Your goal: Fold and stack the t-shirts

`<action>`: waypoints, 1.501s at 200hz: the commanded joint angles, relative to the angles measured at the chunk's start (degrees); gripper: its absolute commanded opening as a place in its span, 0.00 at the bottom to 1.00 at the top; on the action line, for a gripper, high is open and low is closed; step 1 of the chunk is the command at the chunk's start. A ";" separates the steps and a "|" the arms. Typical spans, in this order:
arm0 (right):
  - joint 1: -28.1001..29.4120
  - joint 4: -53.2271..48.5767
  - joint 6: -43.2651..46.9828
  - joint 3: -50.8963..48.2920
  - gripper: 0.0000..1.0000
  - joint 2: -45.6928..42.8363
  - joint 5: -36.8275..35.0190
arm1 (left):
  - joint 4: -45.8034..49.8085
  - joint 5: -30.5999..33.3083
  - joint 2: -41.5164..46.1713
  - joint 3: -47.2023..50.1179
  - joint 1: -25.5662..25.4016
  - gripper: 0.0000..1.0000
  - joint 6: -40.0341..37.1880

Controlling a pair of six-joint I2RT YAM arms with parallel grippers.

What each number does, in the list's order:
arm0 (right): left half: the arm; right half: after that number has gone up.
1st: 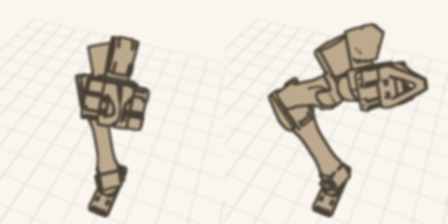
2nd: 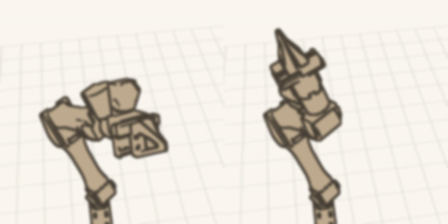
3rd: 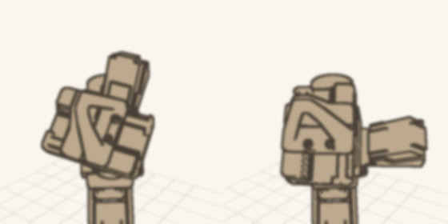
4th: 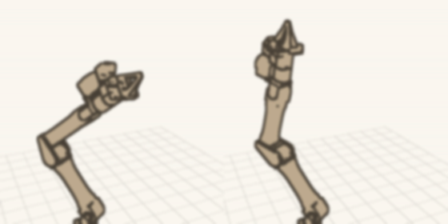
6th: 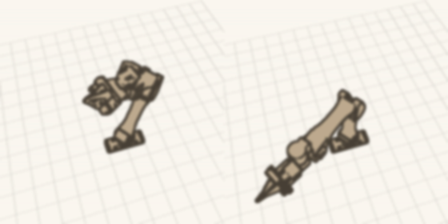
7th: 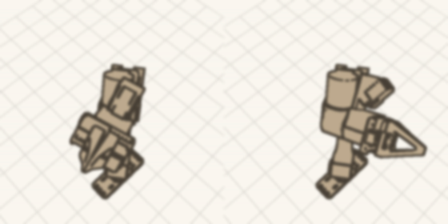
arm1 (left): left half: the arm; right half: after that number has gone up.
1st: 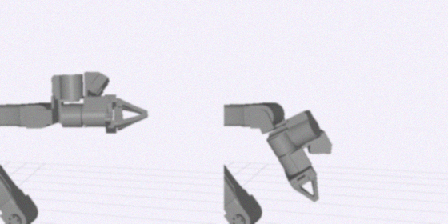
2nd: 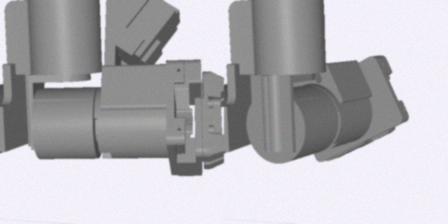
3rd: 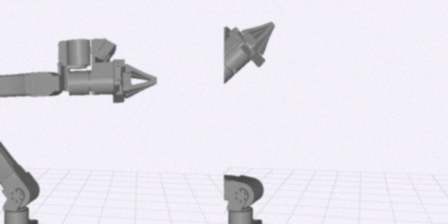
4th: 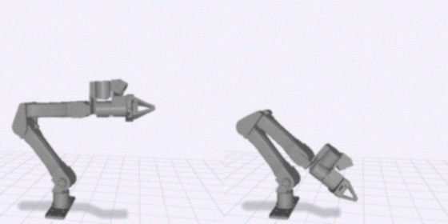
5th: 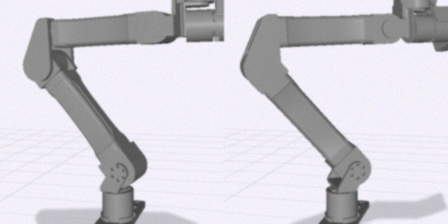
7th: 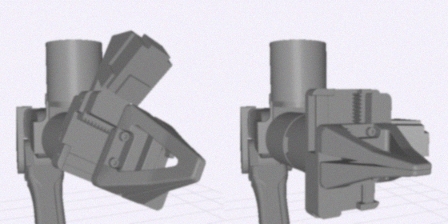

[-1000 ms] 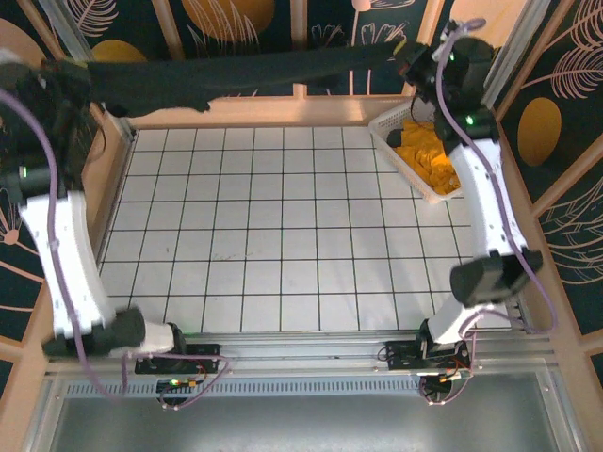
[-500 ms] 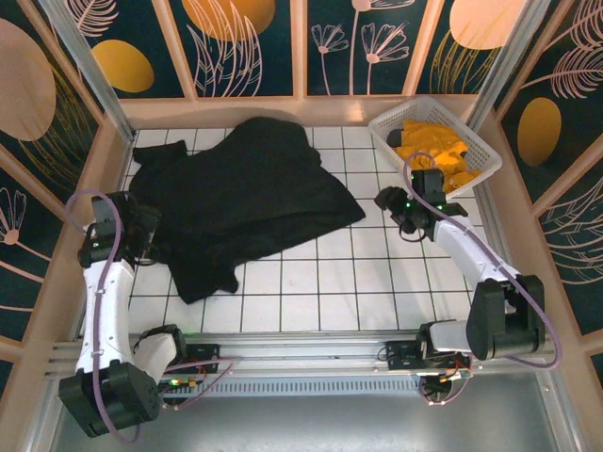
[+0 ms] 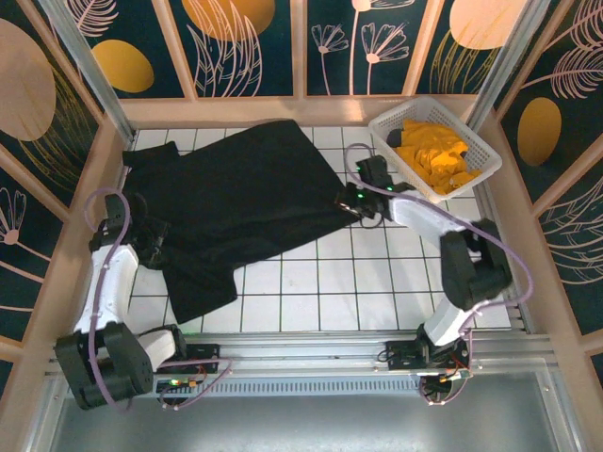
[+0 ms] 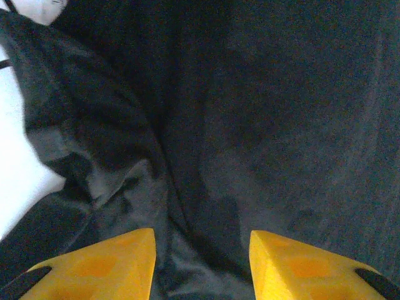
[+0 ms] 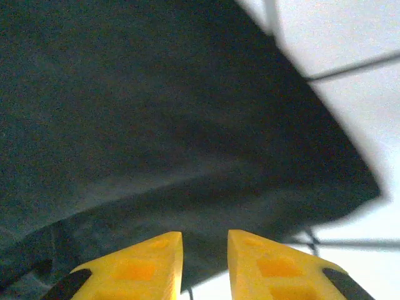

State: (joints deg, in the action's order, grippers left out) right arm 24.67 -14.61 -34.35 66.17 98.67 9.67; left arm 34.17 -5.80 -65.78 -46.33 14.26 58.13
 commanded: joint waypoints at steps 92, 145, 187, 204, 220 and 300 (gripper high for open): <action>-1.80 -13.27 -7.32 35.97 0.17 37.04 -3.82 | -9.92 -5.58 -15.36 -7.67 -0.27 0.52 -3.23; -11.60 -10.62 -12.77 17.02 0.16 25.06 -4.48 | -11.52 -10.20 -19.70 -8.08 -0.30 0.56 -5.83; -10.76 -9.90 -13.07 11.19 0.17 17.16 -3.13 | -12.57 -10.96 -26.18 -13.03 -2.93 0.50 -6.68; -9.93 -10.09 -12.02 11.45 0.22 15.15 -4.29 | -8.98 -8.79 -27.90 -15.50 -4.76 0.50 -7.38; -9.25 -10.99 -9.93 12.98 0.27 14.04 -5.87 | -5.11 -5.33 -26.04 -15.62 -6.05 0.50 -6.72; -5.10 -8.97 -0.18 14.13 0.36 10.79 -3.13 | 1.08 -6.44 -6.53 -1.57 -10.77 0.50 0.40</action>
State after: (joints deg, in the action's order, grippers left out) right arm 17.58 -24.25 -38.83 79.90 111.20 4.47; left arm 32.18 -8.99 -74.46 -51.68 5.91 55.46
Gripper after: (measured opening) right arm 0.360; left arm 0.498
